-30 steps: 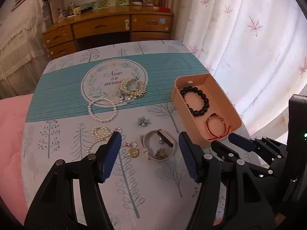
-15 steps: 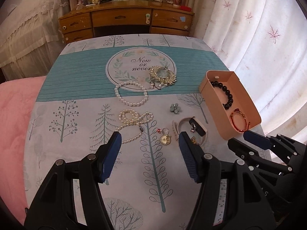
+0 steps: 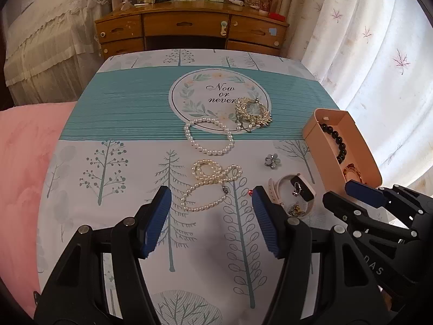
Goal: Organize jewelry
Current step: 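Move the right tool toward the gold leaf hair comb, then grasp the gold leaf comb with the right tool while the left tool grasps the white pearl bracelet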
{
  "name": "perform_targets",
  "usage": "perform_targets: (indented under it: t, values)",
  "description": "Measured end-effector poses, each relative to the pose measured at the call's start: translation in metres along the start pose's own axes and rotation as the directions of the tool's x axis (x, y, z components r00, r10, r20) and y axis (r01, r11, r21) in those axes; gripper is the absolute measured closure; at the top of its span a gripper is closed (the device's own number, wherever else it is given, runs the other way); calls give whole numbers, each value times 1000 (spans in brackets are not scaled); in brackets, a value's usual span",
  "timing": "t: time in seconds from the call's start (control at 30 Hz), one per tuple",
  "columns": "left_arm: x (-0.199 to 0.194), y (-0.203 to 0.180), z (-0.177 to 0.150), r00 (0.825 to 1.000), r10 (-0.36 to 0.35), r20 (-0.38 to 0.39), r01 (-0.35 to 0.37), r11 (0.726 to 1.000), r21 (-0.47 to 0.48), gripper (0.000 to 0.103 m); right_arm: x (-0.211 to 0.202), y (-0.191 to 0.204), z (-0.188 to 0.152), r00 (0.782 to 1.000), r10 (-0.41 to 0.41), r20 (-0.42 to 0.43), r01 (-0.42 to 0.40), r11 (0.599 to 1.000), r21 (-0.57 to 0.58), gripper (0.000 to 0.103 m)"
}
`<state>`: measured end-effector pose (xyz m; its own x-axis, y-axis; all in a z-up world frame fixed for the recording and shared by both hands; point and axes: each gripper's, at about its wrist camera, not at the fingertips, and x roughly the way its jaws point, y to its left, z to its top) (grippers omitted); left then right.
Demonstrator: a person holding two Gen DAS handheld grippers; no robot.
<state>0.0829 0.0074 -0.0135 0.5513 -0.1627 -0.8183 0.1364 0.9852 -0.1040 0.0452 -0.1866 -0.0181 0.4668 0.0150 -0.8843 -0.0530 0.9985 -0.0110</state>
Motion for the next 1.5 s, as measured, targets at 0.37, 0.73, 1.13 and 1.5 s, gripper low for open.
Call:
perform_targets:
  t: [0.37,0.73,1.13,1.5]
  values:
    - [27,32,10,996,-7,-87,-1,996,-93,44,24,14,43,1000,29,-7,-29,999,-25,64]
    - [43,39,18,993,54,-101,-62,995,-80,44,49,18,74,999,37,-18,-37,999,-25,64]
    - [65,48,27,988,84,-126,-94,993,-75,44,80,10,92,998,38,-57,-39,999,-12,64]
    - [86,73,46,988,51,-147,-72,988,-139,44,119,2,134,989,101,-111,-95,994,57,64]
